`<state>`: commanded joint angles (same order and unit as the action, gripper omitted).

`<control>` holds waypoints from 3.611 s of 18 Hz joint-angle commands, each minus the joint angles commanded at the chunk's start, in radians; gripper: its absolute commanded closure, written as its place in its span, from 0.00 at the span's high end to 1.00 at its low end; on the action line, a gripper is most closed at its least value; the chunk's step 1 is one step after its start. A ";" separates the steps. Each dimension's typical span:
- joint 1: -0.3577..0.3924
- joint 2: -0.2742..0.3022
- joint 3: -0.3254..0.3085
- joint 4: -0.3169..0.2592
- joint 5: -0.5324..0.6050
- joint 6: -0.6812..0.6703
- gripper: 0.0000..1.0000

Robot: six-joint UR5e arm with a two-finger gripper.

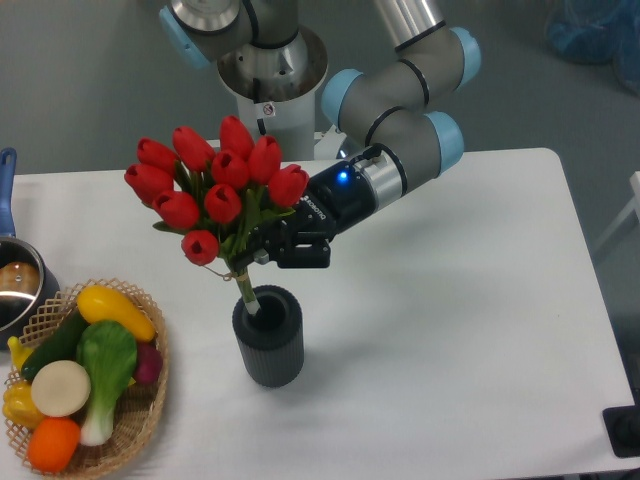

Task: Insert the flowers into the vase
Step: 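Lower the tulip stems into the vase opening, then push the tulip stems further down into the vase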

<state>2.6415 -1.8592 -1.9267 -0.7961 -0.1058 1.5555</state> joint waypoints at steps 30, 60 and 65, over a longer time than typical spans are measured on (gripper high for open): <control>0.017 -0.046 -0.054 -0.002 0.008 0.003 0.07; 0.031 -0.175 -0.077 -0.002 0.008 0.179 0.08; 0.035 -0.184 -0.077 -0.003 0.011 0.183 0.10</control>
<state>2.6768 -2.0432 -2.0034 -0.7992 -0.0951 1.7380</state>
